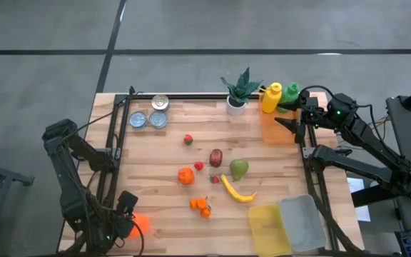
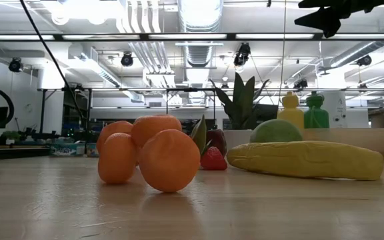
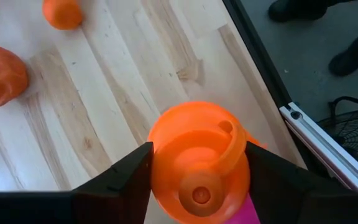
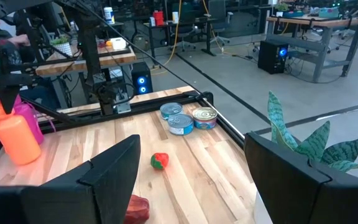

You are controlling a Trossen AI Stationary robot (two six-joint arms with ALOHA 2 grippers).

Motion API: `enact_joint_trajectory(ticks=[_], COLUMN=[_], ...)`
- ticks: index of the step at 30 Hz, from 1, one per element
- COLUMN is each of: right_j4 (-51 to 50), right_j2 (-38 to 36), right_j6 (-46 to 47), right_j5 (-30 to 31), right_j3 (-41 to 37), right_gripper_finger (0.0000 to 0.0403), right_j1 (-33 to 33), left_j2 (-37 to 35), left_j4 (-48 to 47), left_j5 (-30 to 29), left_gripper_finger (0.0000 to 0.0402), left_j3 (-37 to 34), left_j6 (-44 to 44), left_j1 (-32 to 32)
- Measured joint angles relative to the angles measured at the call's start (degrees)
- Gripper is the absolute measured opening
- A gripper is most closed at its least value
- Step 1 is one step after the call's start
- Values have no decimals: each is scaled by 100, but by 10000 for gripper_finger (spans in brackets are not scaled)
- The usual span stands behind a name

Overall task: Pick & Place Food Item
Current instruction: Put the orange water bottle into the orange bin

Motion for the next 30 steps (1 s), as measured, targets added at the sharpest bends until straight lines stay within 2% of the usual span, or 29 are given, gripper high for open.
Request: enact_joint_trajectory(ticks=[10, 18, 25, 30], right_j4=[0, 0, 0, 0], right_j2=[1, 0, 0, 0], right_j6=[2, 1, 0, 0], right_j5=[0, 0, 0, 1], right_j3=[0, 0, 0, 0], right_gripper_finger=[286, 286, 286, 286], right_j1=[0, -2, -2, 0], left_j2=[-7, -16, -22, -24], left_j4=[-58, -393, -844, -1068], left_j5=[-22, 2, 46, 48], left_gripper_finger=[211, 211, 211, 211], left_j3=[88, 598, 1272, 1661], left_j6=[-407, -855, -1332, -1353], left_j1=[66, 372, 1052, 1862])
